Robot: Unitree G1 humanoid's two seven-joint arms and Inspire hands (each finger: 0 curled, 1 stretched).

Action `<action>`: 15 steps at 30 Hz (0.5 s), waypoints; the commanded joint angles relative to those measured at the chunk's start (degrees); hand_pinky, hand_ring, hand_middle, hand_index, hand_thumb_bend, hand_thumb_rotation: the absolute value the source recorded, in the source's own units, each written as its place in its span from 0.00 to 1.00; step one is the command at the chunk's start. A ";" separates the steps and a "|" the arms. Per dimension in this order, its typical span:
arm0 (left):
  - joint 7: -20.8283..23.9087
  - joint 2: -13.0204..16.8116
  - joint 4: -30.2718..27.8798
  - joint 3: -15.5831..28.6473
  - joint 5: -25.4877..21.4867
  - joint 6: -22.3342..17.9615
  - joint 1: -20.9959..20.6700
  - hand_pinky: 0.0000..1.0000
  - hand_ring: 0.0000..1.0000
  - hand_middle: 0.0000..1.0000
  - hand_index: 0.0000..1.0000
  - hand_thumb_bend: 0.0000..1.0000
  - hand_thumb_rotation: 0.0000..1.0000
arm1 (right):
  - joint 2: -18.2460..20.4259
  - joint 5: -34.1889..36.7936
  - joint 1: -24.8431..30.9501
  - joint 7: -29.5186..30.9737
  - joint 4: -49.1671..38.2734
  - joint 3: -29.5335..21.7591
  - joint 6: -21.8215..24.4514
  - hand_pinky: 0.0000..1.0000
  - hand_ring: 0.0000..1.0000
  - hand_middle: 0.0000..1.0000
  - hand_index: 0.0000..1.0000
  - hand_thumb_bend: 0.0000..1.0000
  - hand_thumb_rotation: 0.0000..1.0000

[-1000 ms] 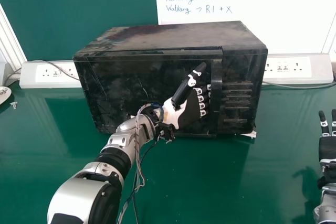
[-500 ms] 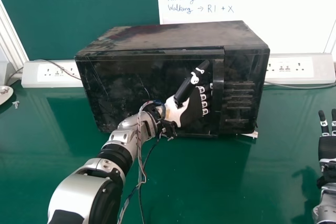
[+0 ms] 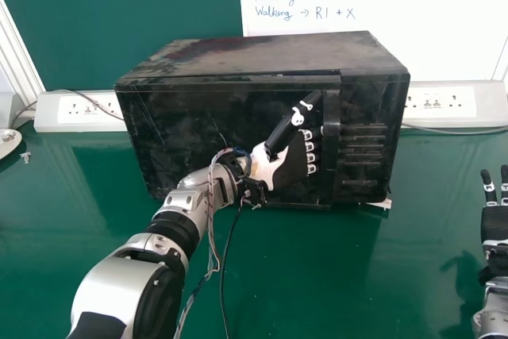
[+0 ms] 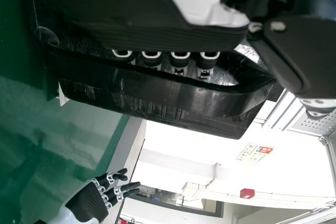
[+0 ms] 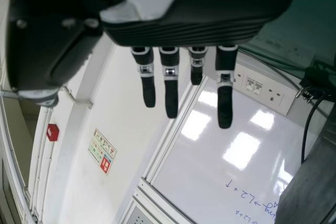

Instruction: Open the door of oven

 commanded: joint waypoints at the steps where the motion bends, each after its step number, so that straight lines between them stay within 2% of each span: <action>1: -1.65 -1.28 0.58 -0.84 0.56 -0.11 -2.19 0.46 0.68 0.77 0.85 0.86 0.85 | 0.63 0.25 0.51 -0.23 -0.64 0.12 0.06 0.87 0.95 0.92 0.87 1.00 0.91; 8: -1.47 -1.34 0.48 -1.56 1.91 -0.42 -2.61 0.44 0.66 0.75 0.83 0.86 0.85 | 0.61 0.22 0.50 -0.27 -0.78 0.17 0.09 0.86 0.94 0.92 0.88 1.00 0.92; 15: -2.50 -1.15 0.29 -2.35 2.97 -0.79 -2.87 0.44 0.66 0.74 0.84 0.84 0.87 | 0.49 0.10 0.58 -0.67 -0.80 0.23 0.19 0.81 0.89 0.88 0.85 1.00 0.93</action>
